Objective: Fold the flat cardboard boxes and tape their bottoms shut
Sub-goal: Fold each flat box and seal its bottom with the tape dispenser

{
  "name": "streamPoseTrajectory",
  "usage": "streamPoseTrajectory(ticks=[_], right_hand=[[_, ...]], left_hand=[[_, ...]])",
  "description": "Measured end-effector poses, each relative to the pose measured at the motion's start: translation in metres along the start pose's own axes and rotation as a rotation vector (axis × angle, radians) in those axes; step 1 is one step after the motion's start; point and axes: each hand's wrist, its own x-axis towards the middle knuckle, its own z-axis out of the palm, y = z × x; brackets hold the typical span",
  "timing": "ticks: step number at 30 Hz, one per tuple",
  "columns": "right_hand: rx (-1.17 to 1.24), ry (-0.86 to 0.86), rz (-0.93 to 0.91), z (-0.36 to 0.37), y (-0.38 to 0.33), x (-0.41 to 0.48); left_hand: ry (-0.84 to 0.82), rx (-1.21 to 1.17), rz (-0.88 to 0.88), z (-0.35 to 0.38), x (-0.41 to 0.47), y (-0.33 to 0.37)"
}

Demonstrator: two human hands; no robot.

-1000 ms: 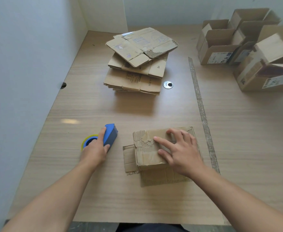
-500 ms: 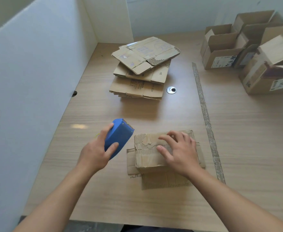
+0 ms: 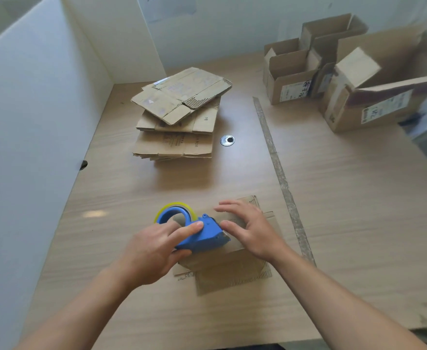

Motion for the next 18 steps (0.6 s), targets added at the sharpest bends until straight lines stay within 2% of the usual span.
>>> streamPoseTrajectory(ticks=[10, 12, 15, 18], right_hand=[[0.241, 0.185, 0.152, 0.0, -0.002, -0.008], [0.366, 0.269, 0.213, -0.009, -0.003, -0.014], [0.615, 0.498, 0.319, -0.046, 0.007, -0.025], [0.706, 0.538, 0.445, -0.075, 0.019, -0.033]], left_hand=[[-0.126, -0.071, -0.064, 0.002, 0.015, 0.0], [-0.159, -0.092, -0.082, 0.002, 0.016, -0.001], [-0.188, -0.083, -0.086, 0.003, 0.017, -0.001], [-0.247, -0.078, -0.092, 0.002, 0.021, -0.001]])
